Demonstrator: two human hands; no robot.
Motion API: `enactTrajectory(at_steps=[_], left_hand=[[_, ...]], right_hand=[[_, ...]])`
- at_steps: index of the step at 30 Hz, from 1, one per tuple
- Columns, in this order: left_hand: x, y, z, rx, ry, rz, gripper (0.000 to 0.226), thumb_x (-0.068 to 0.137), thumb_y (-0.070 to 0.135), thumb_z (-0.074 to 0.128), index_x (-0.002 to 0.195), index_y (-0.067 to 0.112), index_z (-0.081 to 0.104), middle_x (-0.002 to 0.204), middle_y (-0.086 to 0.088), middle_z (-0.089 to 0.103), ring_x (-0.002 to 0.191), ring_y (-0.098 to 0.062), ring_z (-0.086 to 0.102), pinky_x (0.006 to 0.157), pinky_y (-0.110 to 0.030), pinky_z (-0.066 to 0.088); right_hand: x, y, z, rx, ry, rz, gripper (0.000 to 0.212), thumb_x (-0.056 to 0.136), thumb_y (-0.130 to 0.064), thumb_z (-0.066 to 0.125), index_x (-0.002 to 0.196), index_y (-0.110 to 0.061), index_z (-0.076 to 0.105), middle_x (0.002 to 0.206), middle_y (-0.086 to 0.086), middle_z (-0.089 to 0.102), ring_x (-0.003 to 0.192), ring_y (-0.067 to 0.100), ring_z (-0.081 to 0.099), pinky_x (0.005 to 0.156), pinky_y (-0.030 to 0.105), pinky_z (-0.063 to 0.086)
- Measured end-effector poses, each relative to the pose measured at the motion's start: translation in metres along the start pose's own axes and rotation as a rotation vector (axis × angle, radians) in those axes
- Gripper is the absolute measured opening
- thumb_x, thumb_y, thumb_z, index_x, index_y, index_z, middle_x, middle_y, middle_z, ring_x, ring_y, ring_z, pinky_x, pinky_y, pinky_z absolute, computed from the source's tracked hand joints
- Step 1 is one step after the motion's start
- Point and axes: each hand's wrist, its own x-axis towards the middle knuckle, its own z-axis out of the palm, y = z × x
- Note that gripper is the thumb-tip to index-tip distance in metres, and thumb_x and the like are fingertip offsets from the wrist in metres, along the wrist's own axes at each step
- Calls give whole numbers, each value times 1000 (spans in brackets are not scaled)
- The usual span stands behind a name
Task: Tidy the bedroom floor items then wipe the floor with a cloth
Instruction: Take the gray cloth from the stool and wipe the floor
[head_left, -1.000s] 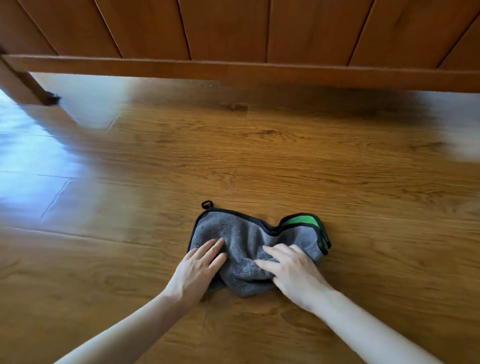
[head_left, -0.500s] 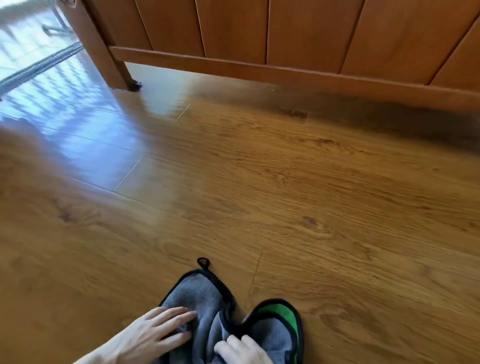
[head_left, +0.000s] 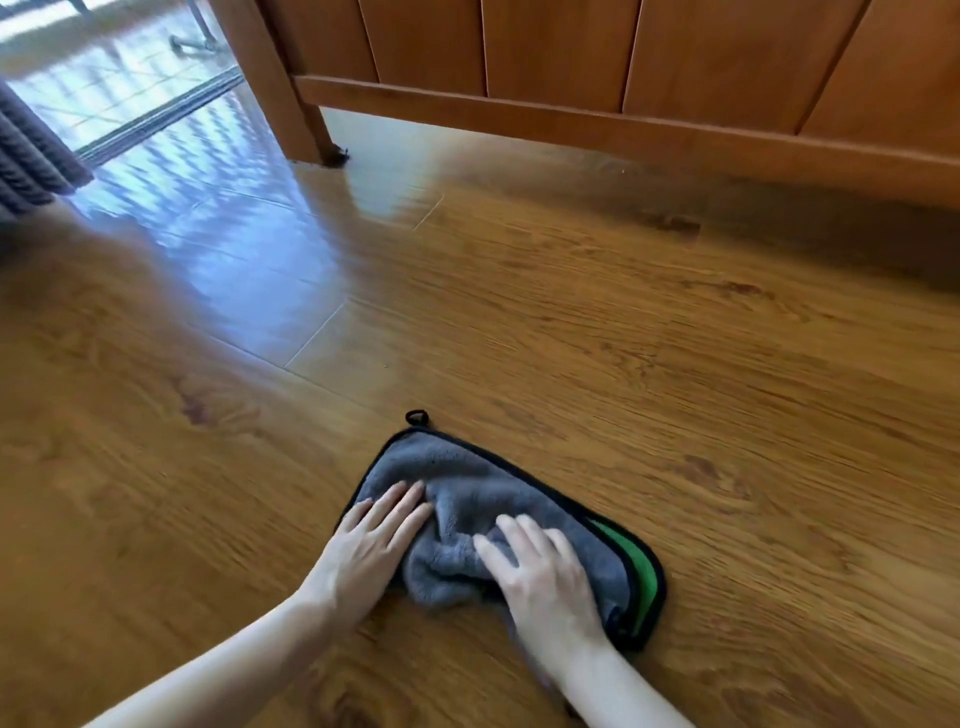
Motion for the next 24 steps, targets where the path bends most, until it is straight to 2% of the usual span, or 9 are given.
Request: enactTrajectory(at_steps=[3,5,6,7,9,14,16,19,24], left_hand=[[46,-4,1,27,-92,-67,57,76,20,34,132,11,38,130,-8,58,116,-25,58,82,-41,55],[80,-3,-4,-10,-161,-100,58,77,18,41,135,10,37,131,-10,57,115,-27,58,82,-43,55],[98,-5,-3,-33,-172,-112,61,79,16,49,139,11,36,136,-10,52,120,-27,55,87,-43,53],[113,-5,-6,-16,-172,-123,66,84,16,53,145,12,28,145,-10,40,130,-27,45,97,-43,46],[141,-7,-9,35,-165,-114,61,93,19,40,147,12,12,154,-5,17,141,-25,24,110,-42,31],[188,-26,3,79,-226,-101,54,96,32,7,141,18,-19,157,-3,-11,145,-19,-7,118,-38,5],[208,-32,2,85,-236,-121,56,101,30,17,146,19,-15,157,-1,-13,145,-17,-8,118,-37,5],[236,-38,-2,16,-197,-170,58,102,31,26,149,19,-5,158,1,-7,145,-15,-3,117,-36,7],[283,-55,2,-48,-143,-227,59,101,35,31,150,17,2,158,1,2,145,-15,2,117,-36,9]], right_hand=[[27,21,2,-28,41,33,45,79,-10,35,103,-19,71,102,10,69,94,27,66,74,38,56],[45,36,6,-81,31,56,47,79,-9,33,106,-18,70,104,12,68,96,28,66,76,39,56],[52,43,8,-93,20,65,48,80,-8,32,108,-17,69,105,13,68,98,29,66,76,40,56],[58,48,9,-98,13,75,49,80,-8,30,110,-16,69,106,13,67,99,30,65,77,41,56],[74,59,9,-116,46,102,50,81,-7,28,112,-15,68,109,14,67,101,31,64,79,43,55],[111,80,17,-124,107,192,48,84,-10,28,113,-14,66,111,13,66,105,31,62,83,44,52],[129,89,20,-114,135,216,43,85,-9,35,113,-13,66,111,13,66,106,31,62,84,45,51],[155,102,25,-96,149,258,35,81,-1,60,115,-10,65,114,16,65,109,33,60,86,46,50],[202,122,28,-94,166,299,33,83,-1,58,115,-8,64,116,18,63,112,35,57,89,46,47]])
